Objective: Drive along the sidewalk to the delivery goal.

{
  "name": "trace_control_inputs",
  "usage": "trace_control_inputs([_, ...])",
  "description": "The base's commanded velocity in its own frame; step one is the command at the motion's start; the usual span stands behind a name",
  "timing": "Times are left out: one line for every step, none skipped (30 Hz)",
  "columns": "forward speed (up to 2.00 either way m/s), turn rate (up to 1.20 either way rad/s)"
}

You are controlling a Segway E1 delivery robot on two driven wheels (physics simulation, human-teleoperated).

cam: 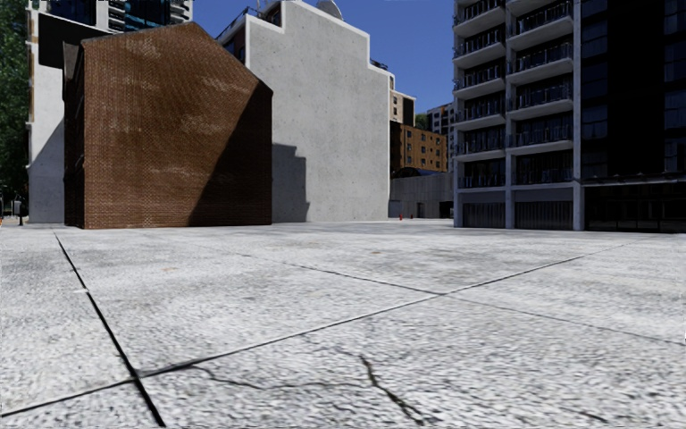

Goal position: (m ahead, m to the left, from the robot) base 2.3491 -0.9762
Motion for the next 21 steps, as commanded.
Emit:
trace_control_inputs([2.0,-1.1])
trace_control_inputs([2.0,-1.11])
trace_control_inputs([2.0,-1.11])
trace_control_inputs([2.0,-0.28])
trace_control_inputs([2.0,-0.28])
trace_control_inputs([2.0,0.0])
trace_control_inputs([2.0,0.0])
trace_control_inputs([2.0,0.0])
trace_control_inputs([2.0,0.0])
trace_control_inputs([2.0,0.0])
trace_control_inputs([2.0,0.0])
trace_control_inputs([2.0,0.0])
trace_control_inputs([2.0,0.0])
trace_control_inputs([2.0,0.0])
trace_control_inputs([2.0,0.0])
trace_control_inputs([2.0,0.0])
trace_control_inputs([2.0,0.0])
trace_control_inputs([2.0,0.0])
trace_control_inputs([2.0,0.0])
trace_control_inputs([2.0,0.0])
trace_control_inputs([2.0,0.0])
